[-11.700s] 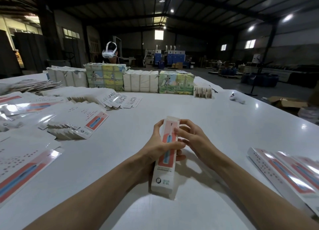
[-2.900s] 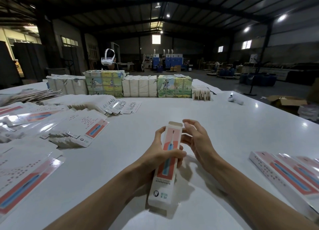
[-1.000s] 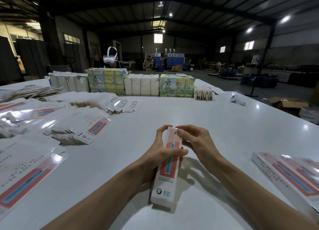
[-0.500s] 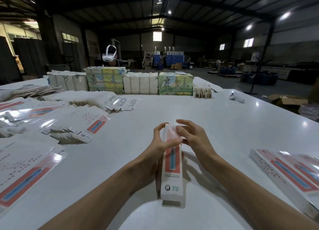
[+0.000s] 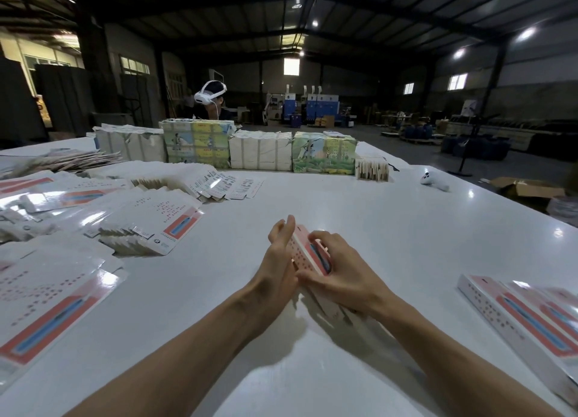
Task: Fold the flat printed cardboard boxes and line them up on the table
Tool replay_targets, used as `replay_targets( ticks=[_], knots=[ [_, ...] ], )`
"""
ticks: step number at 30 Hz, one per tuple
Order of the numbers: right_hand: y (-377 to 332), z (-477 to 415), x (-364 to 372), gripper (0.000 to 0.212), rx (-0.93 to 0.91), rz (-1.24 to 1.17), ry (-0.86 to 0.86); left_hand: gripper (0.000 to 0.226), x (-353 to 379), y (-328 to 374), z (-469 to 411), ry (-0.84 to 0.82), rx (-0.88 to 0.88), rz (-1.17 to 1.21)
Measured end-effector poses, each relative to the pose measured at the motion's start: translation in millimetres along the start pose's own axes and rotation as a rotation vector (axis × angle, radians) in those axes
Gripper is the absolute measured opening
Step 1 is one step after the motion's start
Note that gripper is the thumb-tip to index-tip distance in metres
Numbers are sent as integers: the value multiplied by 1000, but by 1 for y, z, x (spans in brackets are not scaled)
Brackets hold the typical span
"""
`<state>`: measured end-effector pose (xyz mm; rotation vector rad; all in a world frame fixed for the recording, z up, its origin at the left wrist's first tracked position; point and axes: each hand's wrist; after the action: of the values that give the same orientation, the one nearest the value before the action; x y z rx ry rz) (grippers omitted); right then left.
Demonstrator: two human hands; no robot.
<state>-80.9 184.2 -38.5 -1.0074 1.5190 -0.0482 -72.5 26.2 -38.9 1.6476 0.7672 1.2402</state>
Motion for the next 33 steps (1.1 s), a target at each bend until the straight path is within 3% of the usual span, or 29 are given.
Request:
replay_targets(
  ticks=[2,5,8,11,15,21,25,33],
  knots=[
    [-1,1,-5,48,-25,12,65,68,-5,-1,-1,-29,14,-173],
    [0,3,-12,27,-31,53,90,52,-18,-1,-1,68,160,-775],
    [4,9,-22,32,75,130,82,24,-34,-2,-3,137,192,-1221],
    [5,22,-37,47,206,259,108,12,-39,-8,-3,5,106,-1445],
    [17,61,-56,58,352,490,151,13,-42,-15,-5,-36,150,-1490],
    [39,131,-72,52,586,738,38,15,-43,-14,-5,-63,149,-1479],
    [39,168,-79,42,593,736,102,13,-44,-14,-4,-68,139,-1463],
    [32,211,-91,43,567,722,183,11,-40,-11,2,-62,135,-1451]
  ],
)
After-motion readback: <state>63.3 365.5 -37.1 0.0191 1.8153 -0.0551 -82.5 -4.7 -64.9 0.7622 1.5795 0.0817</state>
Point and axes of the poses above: each hand's wrist, its own z-axis away from the middle knuckle, its own x-axis out of the palm, y = z × x, and after that the axes turned 11 degrees about -y, right-handed
